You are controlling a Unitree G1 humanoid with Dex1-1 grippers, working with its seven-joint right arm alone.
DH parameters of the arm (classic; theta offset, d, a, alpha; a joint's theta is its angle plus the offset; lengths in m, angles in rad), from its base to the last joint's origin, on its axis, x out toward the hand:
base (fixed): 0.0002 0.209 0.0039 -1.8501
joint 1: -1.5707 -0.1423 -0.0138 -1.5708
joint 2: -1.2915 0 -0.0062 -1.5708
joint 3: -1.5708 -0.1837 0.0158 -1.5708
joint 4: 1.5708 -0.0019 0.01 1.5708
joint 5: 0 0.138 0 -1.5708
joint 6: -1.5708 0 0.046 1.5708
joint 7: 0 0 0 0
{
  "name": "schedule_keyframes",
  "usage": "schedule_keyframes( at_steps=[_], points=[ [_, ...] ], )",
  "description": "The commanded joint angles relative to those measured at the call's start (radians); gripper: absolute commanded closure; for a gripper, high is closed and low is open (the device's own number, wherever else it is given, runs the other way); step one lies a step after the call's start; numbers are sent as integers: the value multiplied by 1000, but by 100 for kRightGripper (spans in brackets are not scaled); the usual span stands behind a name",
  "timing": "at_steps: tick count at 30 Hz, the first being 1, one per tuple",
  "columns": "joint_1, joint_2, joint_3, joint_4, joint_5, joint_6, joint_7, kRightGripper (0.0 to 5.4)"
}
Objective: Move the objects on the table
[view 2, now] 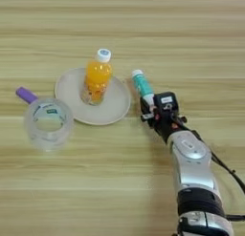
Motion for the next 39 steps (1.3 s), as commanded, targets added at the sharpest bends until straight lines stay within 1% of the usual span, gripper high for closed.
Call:
schedule_keyframes(
  at_steps=[1,5,9,14,24,39],
  points=[
    [-50,-76,-41,-119,19,11,-15,370],
    [-31,-72,-43,-223,22,41,1,370],
    [-4,-47,-16,-314,24,85,28,370],
    [17,-21,22,-365,13,120,53,370],
    [42,-9,69,-381,-8,141,77,370],
    [51,-15,94,-362,-44,162,82,370]
  ],
)
